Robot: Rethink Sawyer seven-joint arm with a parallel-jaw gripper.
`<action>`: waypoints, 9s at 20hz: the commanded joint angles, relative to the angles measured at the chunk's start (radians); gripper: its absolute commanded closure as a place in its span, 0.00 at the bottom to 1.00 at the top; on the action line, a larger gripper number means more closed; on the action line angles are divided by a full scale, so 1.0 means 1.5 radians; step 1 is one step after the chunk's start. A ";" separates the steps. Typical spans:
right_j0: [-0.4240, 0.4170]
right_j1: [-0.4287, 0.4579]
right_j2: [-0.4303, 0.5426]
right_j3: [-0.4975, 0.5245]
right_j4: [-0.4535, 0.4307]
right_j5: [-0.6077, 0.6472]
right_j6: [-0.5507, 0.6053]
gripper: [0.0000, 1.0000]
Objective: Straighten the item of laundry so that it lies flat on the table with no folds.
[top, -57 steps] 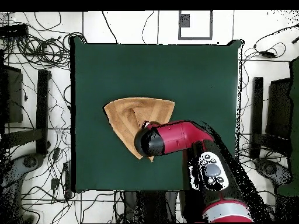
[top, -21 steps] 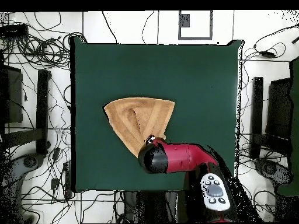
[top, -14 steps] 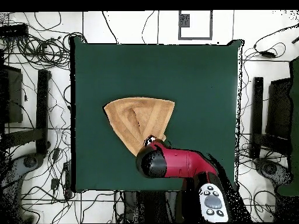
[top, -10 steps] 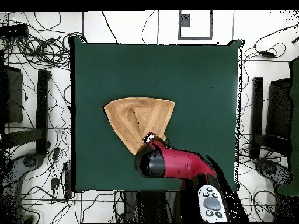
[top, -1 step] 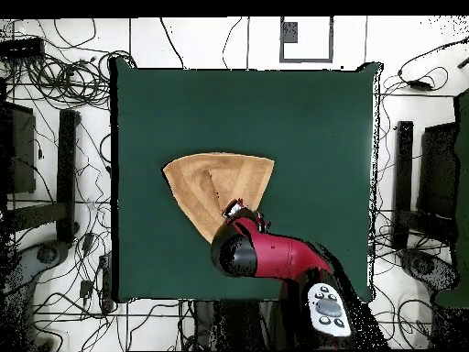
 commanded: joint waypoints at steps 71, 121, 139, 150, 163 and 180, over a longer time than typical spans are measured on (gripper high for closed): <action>-0.037 0.069 0.105 -0.088 -0.058 0.051 -0.037 1.00; -0.173 0.202 0.457 -0.377 -0.391 0.367 -0.340 1.00; -0.201 0.188 0.502 -0.359 -0.428 0.523 -0.673 1.00; -0.178 0.208 0.487 -0.401 -0.416 0.510 -0.690 1.00; -0.167 0.274 0.495 -0.497 -0.428 0.528 -0.729 1.00; -0.150 0.311 0.534 -0.583 -0.420 0.559 -0.757 0.00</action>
